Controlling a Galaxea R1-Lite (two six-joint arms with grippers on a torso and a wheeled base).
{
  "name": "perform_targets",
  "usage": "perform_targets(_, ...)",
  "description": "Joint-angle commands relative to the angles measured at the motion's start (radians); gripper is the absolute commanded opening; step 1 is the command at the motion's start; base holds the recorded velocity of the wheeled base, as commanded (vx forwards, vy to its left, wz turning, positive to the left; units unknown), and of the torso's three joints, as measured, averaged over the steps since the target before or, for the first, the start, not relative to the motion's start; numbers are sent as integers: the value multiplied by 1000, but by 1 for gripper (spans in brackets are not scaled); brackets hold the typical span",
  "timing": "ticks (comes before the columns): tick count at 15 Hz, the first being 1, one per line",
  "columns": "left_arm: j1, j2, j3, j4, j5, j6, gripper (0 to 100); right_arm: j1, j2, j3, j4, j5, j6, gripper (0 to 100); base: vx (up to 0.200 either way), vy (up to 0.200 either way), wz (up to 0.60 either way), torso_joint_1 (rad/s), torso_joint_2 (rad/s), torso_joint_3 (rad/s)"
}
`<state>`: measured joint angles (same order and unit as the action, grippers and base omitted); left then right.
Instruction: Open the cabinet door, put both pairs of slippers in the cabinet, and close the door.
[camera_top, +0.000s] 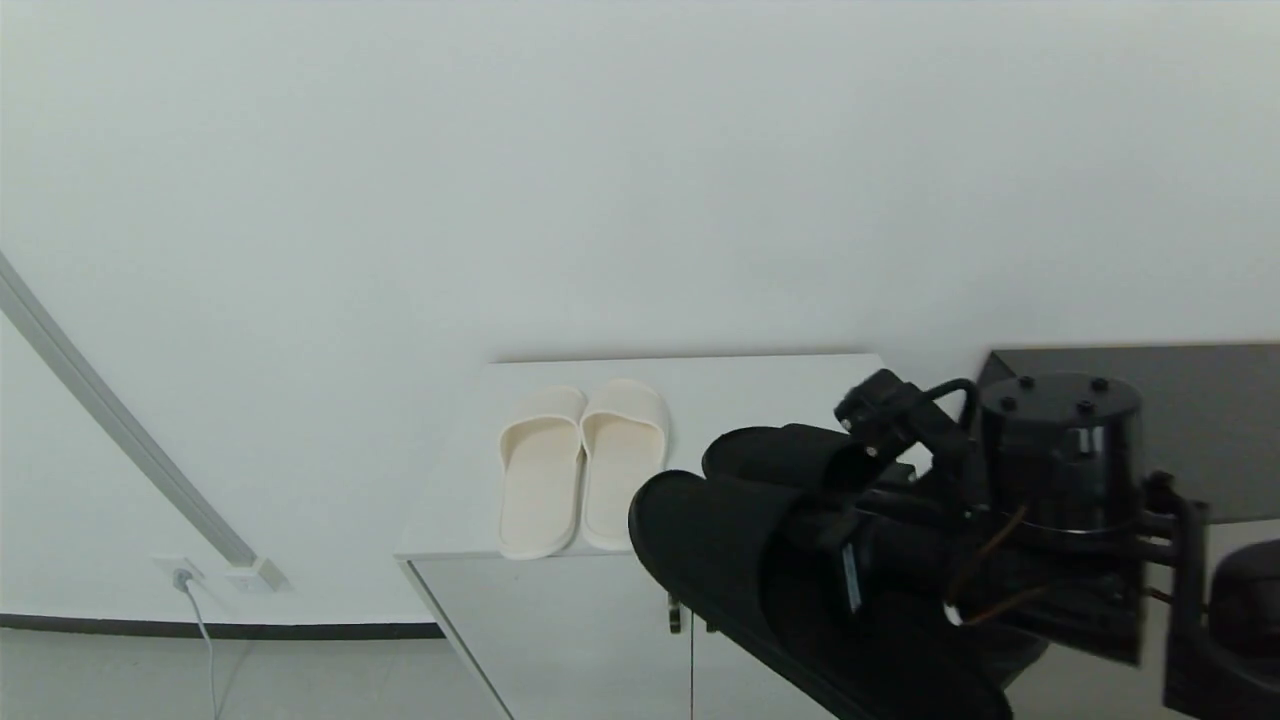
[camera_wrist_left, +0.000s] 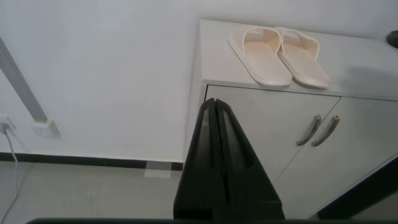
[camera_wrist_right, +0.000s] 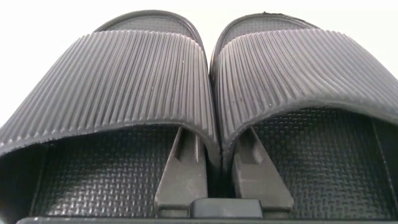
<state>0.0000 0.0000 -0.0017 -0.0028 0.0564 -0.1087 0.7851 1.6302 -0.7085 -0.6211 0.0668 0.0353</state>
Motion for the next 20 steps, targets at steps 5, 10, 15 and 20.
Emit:
perform_targets(5,0,0,0,-2,0,0,0,3,-178,129,6,96,-17,0,0,0,0,0,0,0)
perform_targets(10,0,0,0,-2,0,-2,0,3,-179,142,4,96,-18,0,-160,0,0,8,3,1)
perform_targets(15,0,0,0,-2,0,0,0,2,-176,156,3,100,-32,0,-80,0,0,-3,1,2)
perform_targets(20,0,2,0,0,0,-2,0,2,-173,159,1,102,-32,0,0,0,0,0,0,0)
